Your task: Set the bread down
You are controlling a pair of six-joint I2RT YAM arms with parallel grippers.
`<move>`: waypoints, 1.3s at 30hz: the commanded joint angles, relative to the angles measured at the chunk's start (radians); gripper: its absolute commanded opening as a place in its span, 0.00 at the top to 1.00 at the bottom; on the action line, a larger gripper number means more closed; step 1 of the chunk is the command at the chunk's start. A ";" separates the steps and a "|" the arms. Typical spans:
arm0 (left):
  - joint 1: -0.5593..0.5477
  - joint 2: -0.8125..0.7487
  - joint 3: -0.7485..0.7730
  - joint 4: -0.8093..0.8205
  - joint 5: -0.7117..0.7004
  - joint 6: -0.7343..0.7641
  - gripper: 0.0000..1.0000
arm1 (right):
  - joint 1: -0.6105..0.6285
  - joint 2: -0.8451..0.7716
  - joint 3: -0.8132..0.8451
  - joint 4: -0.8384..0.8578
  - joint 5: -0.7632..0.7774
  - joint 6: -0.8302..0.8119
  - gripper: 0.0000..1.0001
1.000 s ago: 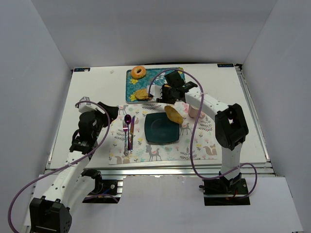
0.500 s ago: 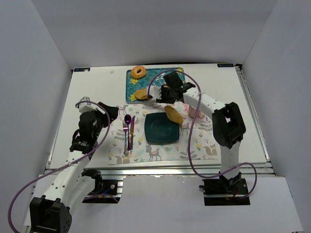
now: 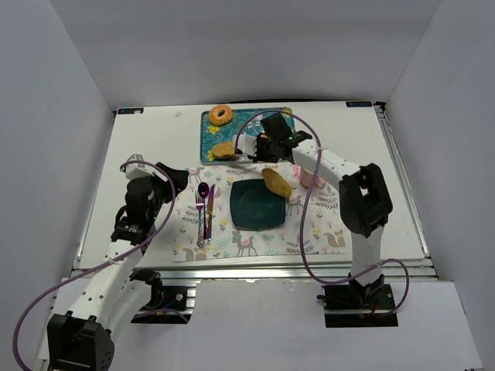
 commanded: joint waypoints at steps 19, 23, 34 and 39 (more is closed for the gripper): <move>0.005 -0.034 -0.017 0.019 0.001 -0.009 0.21 | 0.003 -0.885 -0.661 -0.208 -0.316 0.195 0.95; 0.005 -0.016 -0.016 0.022 0.018 -0.009 0.21 | 0.003 -0.945 -0.730 -0.211 -0.290 0.201 0.92; 0.005 -0.035 -0.020 0.019 0.019 -0.011 0.21 | 0.003 -0.930 -0.785 -0.181 -0.250 0.195 0.69; 0.005 -0.075 -0.032 0.002 0.006 -0.017 0.21 | 0.003 -0.939 -0.765 -0.201 -0.264 0.193 0.62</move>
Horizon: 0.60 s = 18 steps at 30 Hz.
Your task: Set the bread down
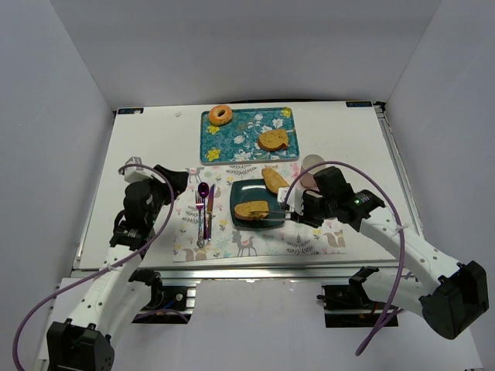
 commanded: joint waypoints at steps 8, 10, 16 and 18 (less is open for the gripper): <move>0.005 -0.024 -0.002 0.000 -0.003 -0.006 0.21 | 0.002 -0.058 0.064 -0.034 -0.057 0.009 0.59; 0.006 -0.015 0.000 0.003 0.003 -0.008 0.21 | 0.002 -0.073 0.080 -0.042 -0.069 0.023 0.60; 0.005 -0.007 -0.003 0.015 0.014 -0.014 0.22 | 0.002 -0.116 0.080 0.010 -0.042 0.096 0.67; 0.005 -0.007 -0.006 0.015 0.020 -0.017 0.23 | -0.001 -0.121 0.089 0.069 0.016 0.168 0.79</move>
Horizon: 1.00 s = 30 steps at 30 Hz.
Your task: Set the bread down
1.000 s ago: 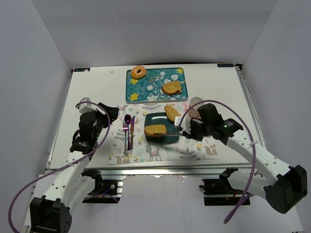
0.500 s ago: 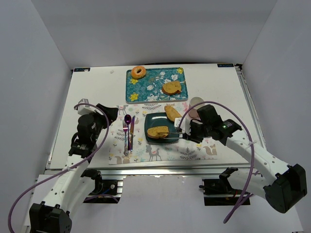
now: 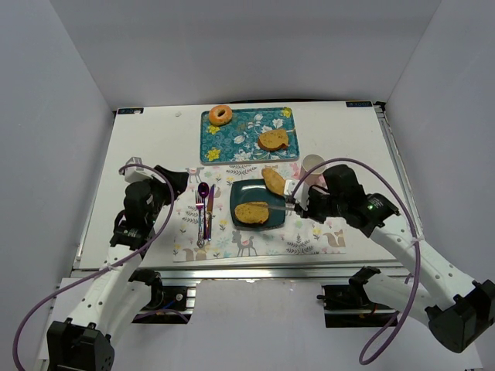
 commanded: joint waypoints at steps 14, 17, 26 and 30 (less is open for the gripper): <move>0.005 0.063 -0.021 0.096 0.161 0.007 0.93 | -0.706 0.159 0.127 0.465 0.192 0.679 1.00; 0.005 0.075 -0.028 0.110 0.179 0.001 0.79 | -0.763 0.243 0.047 0.504 0.213 0.684 1.00; 0.005 0.109 0.011 0.047 0.199 0.035 0.52 | -0.885 0.570 -0.045 0.674 0.226 0.638 1.00; 0.005 0.095 -0.001 0.050 0.188 0.024 0.50 | -0.894 0.630 -0.061 0.658 0.186 0.546 0.80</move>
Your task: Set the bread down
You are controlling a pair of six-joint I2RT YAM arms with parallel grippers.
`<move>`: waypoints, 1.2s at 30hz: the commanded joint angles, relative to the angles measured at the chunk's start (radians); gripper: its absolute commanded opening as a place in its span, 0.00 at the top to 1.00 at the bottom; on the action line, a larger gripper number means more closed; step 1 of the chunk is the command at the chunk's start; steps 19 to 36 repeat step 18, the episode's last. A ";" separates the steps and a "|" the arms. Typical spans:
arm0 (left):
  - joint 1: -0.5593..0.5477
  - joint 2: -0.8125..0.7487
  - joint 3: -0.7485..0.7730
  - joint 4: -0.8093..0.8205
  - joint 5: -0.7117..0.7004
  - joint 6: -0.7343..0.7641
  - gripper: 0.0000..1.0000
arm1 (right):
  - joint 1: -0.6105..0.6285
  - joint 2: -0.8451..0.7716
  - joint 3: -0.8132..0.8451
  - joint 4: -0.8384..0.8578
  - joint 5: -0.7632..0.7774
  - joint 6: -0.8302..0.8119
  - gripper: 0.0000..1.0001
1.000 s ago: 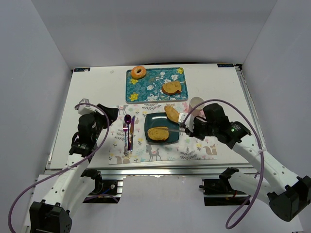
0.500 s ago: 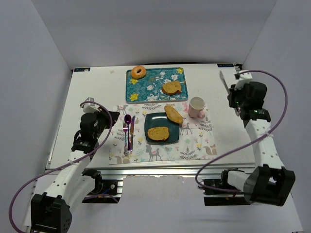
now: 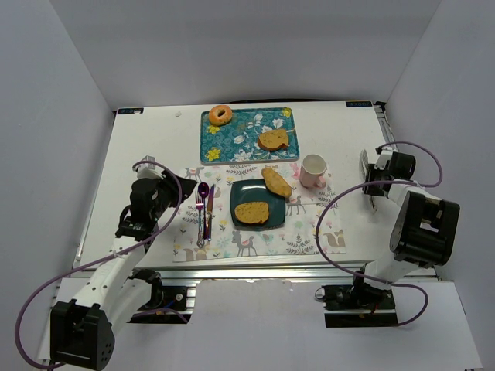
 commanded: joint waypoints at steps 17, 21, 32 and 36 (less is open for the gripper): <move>-0.034 0.025 0.080 0.084 0.094 0.018 0.32 | 0.089 -0.331 0.217 -0.212 -0.102 -0.216 0.11; -0.047 0.041 0.095 0.089 0.098 0.027 0.32 | 0.118 -0.345 0.234 -0.221 -0.089 -0.214 0.11; -0.047 0.041 0.095 0.089 0.098 0.027 0.32 | 0.118 -0.345 0.234 -0.221 -0.089 -0.214 0.11; -0.047 0.041 0.095 0.089 0.098 0.027 0.32 | 0.118 -0.345 0.234 -0.221 -0.089 -0.214 0.11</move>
